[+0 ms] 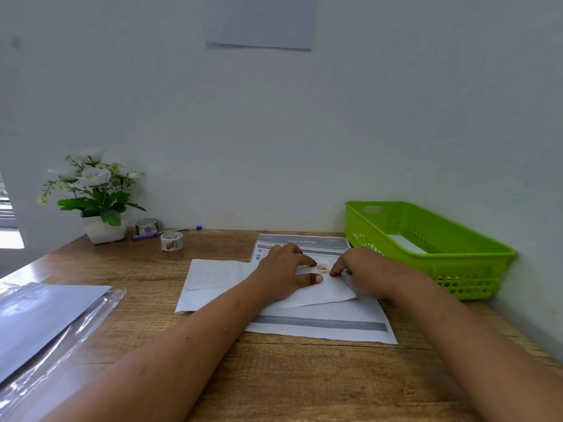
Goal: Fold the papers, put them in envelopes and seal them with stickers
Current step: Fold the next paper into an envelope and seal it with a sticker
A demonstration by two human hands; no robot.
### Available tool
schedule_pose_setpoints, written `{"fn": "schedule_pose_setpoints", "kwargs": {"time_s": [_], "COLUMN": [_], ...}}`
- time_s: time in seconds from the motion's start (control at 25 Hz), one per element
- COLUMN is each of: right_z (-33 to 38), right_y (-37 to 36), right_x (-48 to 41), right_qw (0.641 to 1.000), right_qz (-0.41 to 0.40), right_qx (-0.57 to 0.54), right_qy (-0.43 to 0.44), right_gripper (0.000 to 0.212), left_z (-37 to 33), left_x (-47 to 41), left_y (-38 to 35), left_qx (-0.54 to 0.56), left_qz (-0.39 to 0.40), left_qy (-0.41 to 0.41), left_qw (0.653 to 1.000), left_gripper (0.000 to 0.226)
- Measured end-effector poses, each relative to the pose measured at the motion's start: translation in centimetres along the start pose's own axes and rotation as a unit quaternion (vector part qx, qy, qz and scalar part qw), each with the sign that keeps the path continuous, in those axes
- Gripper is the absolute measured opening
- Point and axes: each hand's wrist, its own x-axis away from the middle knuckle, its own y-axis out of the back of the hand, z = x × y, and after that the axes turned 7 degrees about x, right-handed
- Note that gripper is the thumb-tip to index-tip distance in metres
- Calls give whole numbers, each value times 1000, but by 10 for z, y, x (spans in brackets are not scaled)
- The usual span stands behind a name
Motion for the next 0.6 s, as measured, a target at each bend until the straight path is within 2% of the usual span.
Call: {"fn": "schedule_pose_setpoints", "kwargs": {"time_s": [0.12,0.28,0.6], "right_z": [0,2,3], "right_y": [-5,-4,-2], "right_x": [-3,-1,-1], "right_qw": [1000,1000,999], "right_qz": [-13,8,11], "right_qx": [6,-1,40], "right_qy": [-10,7,-13], "right_gripper": [44,63,56], "left_z": [-1,-1,-5], "left_x": [1,1,2], "left_y": [0,0,3], "left_qx": [9,-10,-52], "left_qz": [-11,-2,25], "left_qy": [-2,0,10], "left_qw": [1000,1000,998], "left_gripper": [50,51,55]}}
